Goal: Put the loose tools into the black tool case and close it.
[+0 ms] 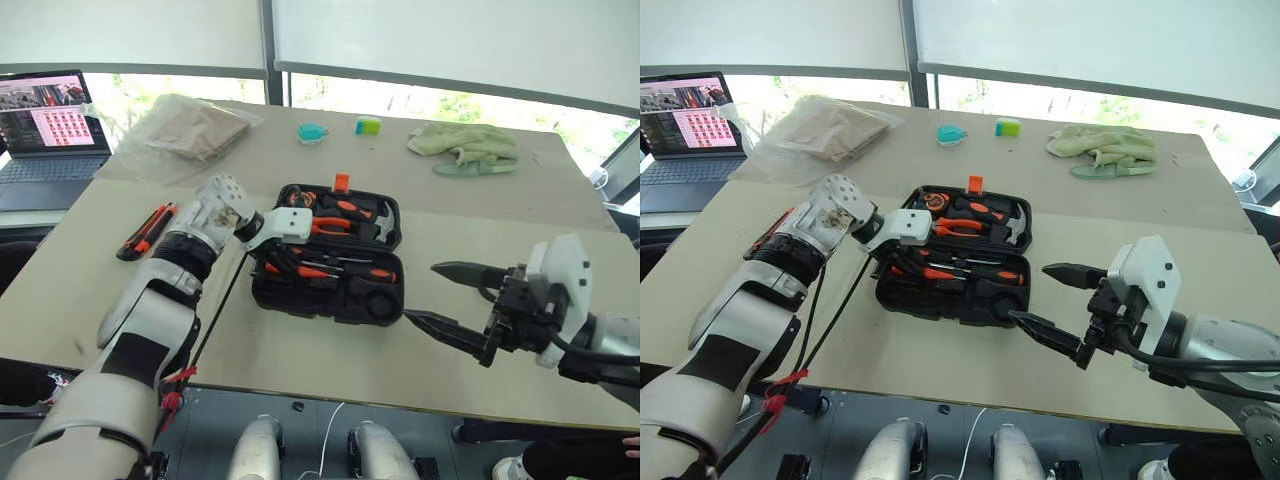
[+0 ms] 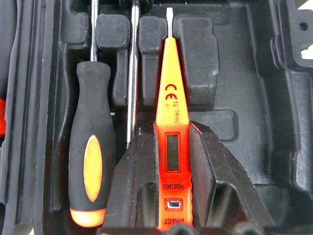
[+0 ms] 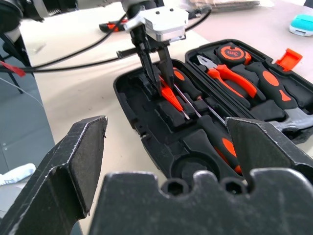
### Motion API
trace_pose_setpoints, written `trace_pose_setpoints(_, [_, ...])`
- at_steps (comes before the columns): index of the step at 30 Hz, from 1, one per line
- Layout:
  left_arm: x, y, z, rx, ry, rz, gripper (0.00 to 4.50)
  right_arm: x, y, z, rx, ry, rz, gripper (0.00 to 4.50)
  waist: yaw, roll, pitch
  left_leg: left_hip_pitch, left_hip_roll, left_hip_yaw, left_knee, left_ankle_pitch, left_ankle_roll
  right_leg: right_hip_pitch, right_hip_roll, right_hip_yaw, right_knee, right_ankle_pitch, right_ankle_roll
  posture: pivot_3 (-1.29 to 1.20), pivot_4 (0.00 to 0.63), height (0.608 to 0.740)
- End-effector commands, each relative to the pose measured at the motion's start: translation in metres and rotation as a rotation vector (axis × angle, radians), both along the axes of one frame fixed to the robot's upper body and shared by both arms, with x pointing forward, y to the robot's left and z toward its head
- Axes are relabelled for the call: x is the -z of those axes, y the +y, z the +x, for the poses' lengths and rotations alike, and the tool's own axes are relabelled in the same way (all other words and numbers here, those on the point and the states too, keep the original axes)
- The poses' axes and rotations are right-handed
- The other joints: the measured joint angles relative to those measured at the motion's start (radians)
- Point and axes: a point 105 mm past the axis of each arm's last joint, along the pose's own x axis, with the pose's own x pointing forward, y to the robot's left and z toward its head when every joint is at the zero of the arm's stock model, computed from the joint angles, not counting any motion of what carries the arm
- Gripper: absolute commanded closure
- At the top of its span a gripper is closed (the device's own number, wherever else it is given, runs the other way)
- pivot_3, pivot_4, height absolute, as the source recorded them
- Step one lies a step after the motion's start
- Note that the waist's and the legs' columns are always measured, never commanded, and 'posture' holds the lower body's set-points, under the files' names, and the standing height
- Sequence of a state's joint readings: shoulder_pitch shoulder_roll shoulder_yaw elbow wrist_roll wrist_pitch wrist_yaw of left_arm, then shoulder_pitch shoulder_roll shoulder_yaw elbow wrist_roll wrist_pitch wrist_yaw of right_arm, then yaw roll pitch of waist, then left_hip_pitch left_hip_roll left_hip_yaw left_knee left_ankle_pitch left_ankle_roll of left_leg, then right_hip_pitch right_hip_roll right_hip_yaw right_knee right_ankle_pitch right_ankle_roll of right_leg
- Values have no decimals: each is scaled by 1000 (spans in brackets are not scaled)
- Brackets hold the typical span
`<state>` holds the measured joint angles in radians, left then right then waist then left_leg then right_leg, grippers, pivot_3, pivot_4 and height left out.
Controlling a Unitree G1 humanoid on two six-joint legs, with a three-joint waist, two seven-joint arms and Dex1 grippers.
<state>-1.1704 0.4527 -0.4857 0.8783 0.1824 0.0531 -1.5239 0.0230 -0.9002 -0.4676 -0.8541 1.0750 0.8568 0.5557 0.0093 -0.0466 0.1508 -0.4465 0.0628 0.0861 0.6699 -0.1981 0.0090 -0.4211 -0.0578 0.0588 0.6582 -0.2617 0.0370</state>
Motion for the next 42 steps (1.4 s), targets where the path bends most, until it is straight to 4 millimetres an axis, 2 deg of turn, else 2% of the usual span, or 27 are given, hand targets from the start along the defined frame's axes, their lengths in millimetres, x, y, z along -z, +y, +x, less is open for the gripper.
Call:
trace_pose_setpoints(1, [-13, -1, -2, 17, 3, -35, 3064, -11, 2, 1, -7, -54, 14, 0, -1, 0, 0, 0, 0, 0, 0, 0, 0, 0, 0, 0, 0, 0, 0, 0, 150, 740])
trace_pose_setpoints(2, [-15, 0, -2, 19, -5, -40, 2817, -11, 2, 2, -6, -52, 16, 0, -1, 0, 0, 0, 0, 0, 0, 0, 0, 0, 0, 0, 0, 0, 0, 0, 150, 740])
trace_pose_setpoints(6, [-27, 2, -1, 10, -16, -87, 1251, -8, 4, 1, -14, -43, 13, 0, -1, 0, 0, 0, 0, 0, 0, 0, 0, 0, 0, 0, 0, 0, 0, 0, 150, 740])
trace_pose_setpoints(11, [-60, 12, -1, -29, -37, -297, 1251, -2, 5, -2, -17, -25, 6, 0, -2, 0, 0, -1, 0, 0, 0, 0, 0, -1, 0, 0, 0, 0, 0, 0, 150, 740])
trace_pose_setpoints(14, [-55, 17, 1, -81, -45, -369, 1934, 0, 4, -3, -8, -21, 3, 0, -3, 0, 0, 0, 1, -1, 0, 0, 0, -1, 0, 0, 1, 0, 0, 0, 150, 740])
trace_pose_setpoints(18, [-40, 12, 7, -180, -31, -463, 3432, 2, 4, -2, -5, -18, -1, 0, -3, 0, 0, 1, 0, -1, 1, 0, 0, 1, 0, 0, 2, 0, 0, 0, 150, 740])
trace_pose_setpoints(21, [-32, 7, 2, -203, 28, -515, 4482, 3, 4, -1, -2, -14, 0, 0, -1, 0, 0, 0, 1, -1, 4, 0, 0, 0, 0, -1, 3, 0, 0, 0, 150, 740])
trace_pose_setpoints(31, [-6, 5, -9, -279, 101, -521, 4482, 10, 6, 1, -1, 5, 0, 0, -3, 0, 0, -1, 1, -1, 6, -1, 1, 0, 0, -1, 5, 0, 0, 0, 150, 740])
trace_pose_setpoints(36, [10, 8, -14, -287, 91, -468, 4482, 11, 6, 4, 2, 8, -1, 0, -3, 0, 0, -1, 2, -1, 6, -1, 1, 0, 1, -1, 5, 0, 0, 0, 150, 740])
trace_pose_setpoints(42, [37, 27, -12, -310, 23, -350, 4482, 10, 9, 5, -6, 10, 4, 0, -2, 1, -1, 1, 2, 0, 6, -1, 1, 2, 0, -1, 5, 0, 0, 0, 150, 740])
